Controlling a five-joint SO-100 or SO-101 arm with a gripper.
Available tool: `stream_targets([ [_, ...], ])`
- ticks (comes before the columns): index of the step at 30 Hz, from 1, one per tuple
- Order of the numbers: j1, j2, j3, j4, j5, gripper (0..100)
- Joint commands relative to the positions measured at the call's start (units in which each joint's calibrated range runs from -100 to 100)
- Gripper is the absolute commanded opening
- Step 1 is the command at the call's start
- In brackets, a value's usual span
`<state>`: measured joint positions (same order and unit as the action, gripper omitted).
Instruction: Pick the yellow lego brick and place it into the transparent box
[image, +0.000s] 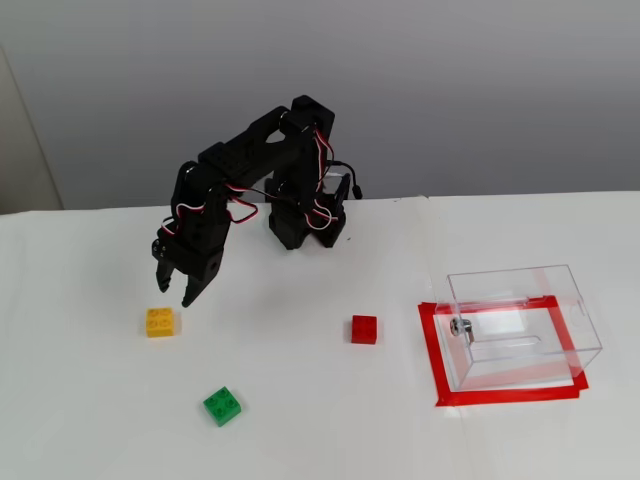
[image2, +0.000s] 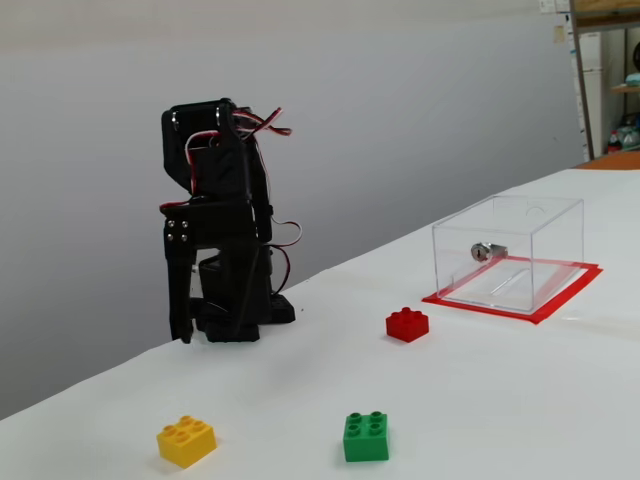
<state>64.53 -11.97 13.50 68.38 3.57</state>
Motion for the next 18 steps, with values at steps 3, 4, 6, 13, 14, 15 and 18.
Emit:
stream_targets([
  [3, 2.5, 1.9, -2.1, -0.8, -0.9, 16],
  [4, 2.9, 2.3, -2.1, -0.8, -1.8, 16],
  [6, 3.5, 2.7, -2.2, -1.2, -3.9, 16],
  [13, 3.2, 2.7, -2.1, -0.5, -5.4, 17],
  [14, 3.2, 2.7, -2.1, -0.5, -5.4, 17],
  [15, 3.2, 2.7, -2.1, -0.5, -5.9, 17],
  [18, 3.2, 2.8, -1.8, -0.6, -9.4, 17],
])
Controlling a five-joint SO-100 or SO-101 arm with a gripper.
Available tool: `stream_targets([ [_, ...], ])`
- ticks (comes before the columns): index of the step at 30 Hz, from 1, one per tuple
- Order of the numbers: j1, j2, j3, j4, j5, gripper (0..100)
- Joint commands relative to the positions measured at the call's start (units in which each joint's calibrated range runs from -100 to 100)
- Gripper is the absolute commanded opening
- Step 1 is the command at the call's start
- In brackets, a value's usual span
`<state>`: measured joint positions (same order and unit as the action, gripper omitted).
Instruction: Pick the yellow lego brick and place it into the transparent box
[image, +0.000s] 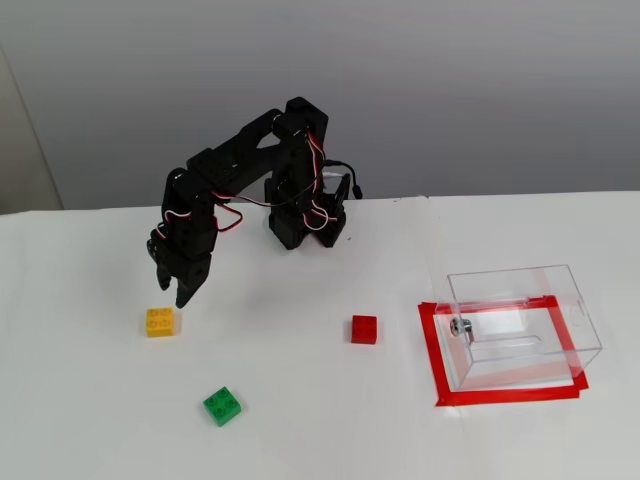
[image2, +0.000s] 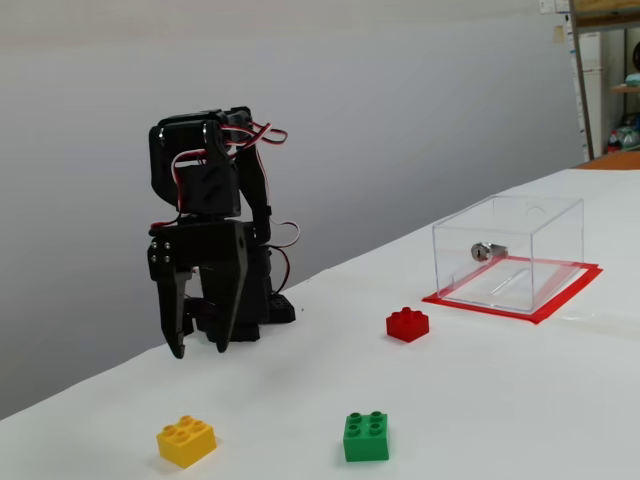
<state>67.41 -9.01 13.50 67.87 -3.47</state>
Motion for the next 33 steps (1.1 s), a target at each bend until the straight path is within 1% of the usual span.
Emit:
stream_targets([
  [1, 0.3, -0.2, -1.7, -0.2, -3.9, 17],
  [5, 0.3, -0.2, -1.6, -0.1, -8.9, 17],
  [12, 0.6, 2.2, -2.2, -0.3, -13.1, 17],
  [23, 1.9, 8.8, -11.2, 0.1, -17.3, 17],
  [33, 4.0, 15.5, -18.9, 0.1, -17.6, 17],
])
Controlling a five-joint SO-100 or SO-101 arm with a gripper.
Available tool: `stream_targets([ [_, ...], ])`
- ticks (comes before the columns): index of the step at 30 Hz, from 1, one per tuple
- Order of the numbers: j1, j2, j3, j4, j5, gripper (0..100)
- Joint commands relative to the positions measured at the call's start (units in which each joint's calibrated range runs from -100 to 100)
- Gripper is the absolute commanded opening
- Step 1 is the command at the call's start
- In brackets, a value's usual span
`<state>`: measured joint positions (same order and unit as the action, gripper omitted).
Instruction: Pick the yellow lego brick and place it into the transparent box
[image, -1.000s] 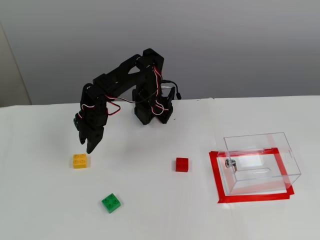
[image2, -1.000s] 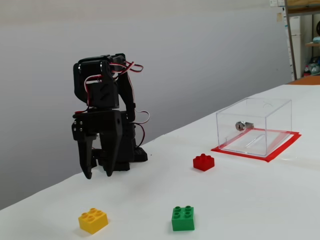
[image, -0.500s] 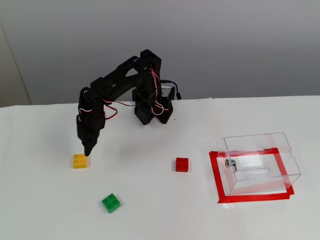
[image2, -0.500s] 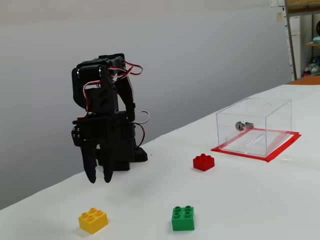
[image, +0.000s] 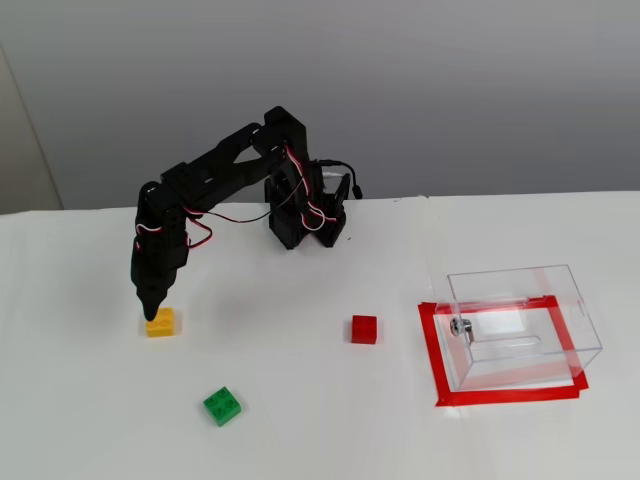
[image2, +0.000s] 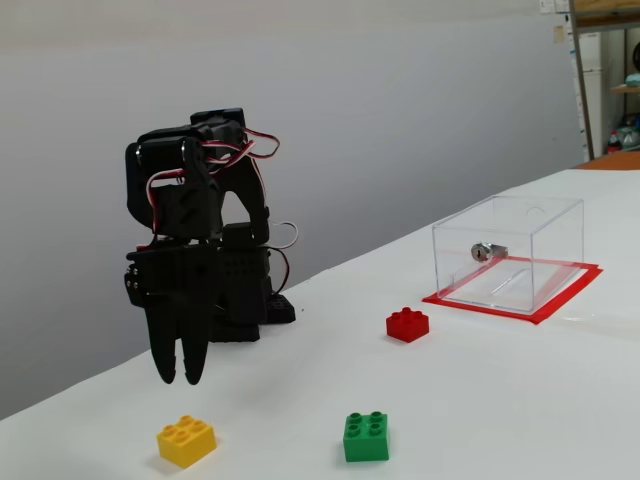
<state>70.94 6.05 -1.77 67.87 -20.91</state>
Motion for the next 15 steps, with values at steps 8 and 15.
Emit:
stream_targets([
  [8, 1.8, 4.1, -6.6, 0.0, 0.5, 17],
  [15, 3.0, 5.3, -6.5, 0.0, 2.5, 23],
])
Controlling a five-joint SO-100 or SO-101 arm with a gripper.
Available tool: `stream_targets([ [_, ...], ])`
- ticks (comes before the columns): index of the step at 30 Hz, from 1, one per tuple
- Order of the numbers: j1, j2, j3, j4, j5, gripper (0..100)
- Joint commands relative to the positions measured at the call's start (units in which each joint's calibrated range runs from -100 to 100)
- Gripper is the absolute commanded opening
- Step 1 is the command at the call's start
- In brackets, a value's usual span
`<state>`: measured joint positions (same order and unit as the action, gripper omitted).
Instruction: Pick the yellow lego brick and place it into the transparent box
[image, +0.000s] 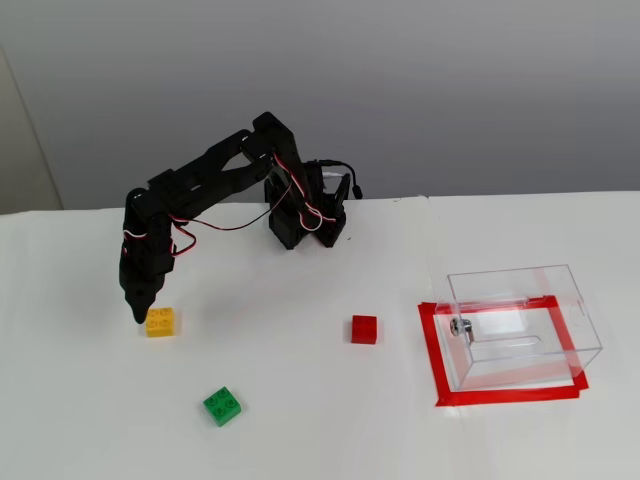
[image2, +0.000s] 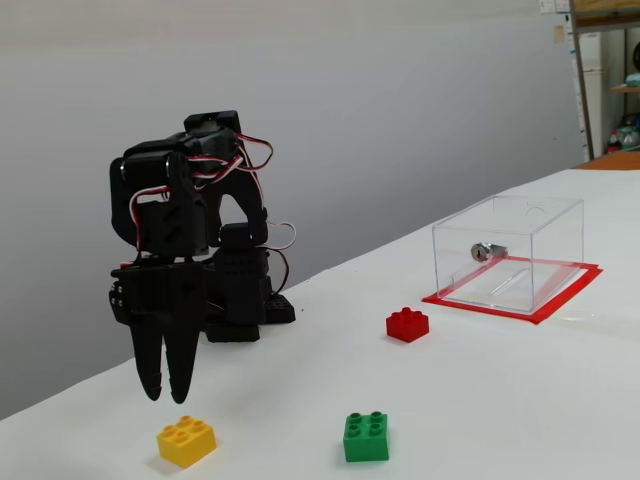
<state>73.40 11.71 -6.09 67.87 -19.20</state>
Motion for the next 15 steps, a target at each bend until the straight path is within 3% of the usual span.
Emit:
stream_targets([
  [1, 0.5, -0.4, -2.1, 0.0, 1.1, 26],
  [15, -0.1, -0.3, -1.9, -2.7, 1.3, 30],
])
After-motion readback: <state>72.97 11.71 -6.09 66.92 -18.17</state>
